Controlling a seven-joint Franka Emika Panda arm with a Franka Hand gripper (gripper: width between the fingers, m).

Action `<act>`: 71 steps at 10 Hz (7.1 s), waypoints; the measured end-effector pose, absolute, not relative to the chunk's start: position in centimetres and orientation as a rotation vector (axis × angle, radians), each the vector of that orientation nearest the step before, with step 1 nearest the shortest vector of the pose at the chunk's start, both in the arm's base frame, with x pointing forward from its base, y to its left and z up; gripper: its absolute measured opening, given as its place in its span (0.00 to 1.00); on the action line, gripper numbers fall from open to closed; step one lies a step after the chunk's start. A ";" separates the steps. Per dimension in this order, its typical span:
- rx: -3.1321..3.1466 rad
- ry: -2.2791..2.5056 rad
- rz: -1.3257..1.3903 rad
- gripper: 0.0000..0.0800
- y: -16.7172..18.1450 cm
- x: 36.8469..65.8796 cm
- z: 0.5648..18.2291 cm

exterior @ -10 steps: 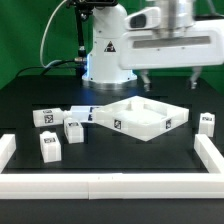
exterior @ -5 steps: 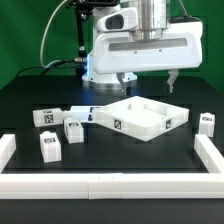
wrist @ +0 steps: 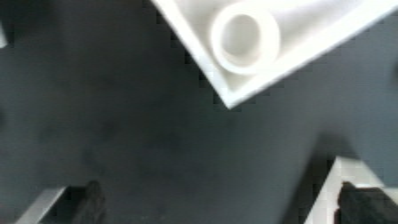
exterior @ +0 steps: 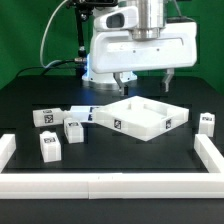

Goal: Assemble one leg

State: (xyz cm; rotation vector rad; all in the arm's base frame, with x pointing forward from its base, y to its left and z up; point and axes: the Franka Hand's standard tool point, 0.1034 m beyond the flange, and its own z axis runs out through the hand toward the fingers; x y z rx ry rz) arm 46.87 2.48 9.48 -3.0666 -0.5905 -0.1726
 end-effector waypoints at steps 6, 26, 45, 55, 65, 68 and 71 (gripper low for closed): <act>-3.096 -0.658 -0.180 0.81 0.0 45.0 6.4; -2.956 -1.135 0.007 0.07 -0.1 42.2 1.3; -3.170 0.219 0.155 0.07 -2.5 51.2 7.2; -3.217 0.103 0.052 0.07 -1.8 58.2 4.5; -3.241 0.105 0.043 0.07 -2.0 58.2 1.8; -3.244 0.098 0.032 0.15 -2.1 58.2 1.6; -3.244 0.089 0.039 0.49 -2.2 58.1 1.7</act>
Offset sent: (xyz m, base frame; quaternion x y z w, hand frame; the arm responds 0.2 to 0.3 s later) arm 0.0000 0.0000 0.0000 0.0000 0.0000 0.0000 1.0000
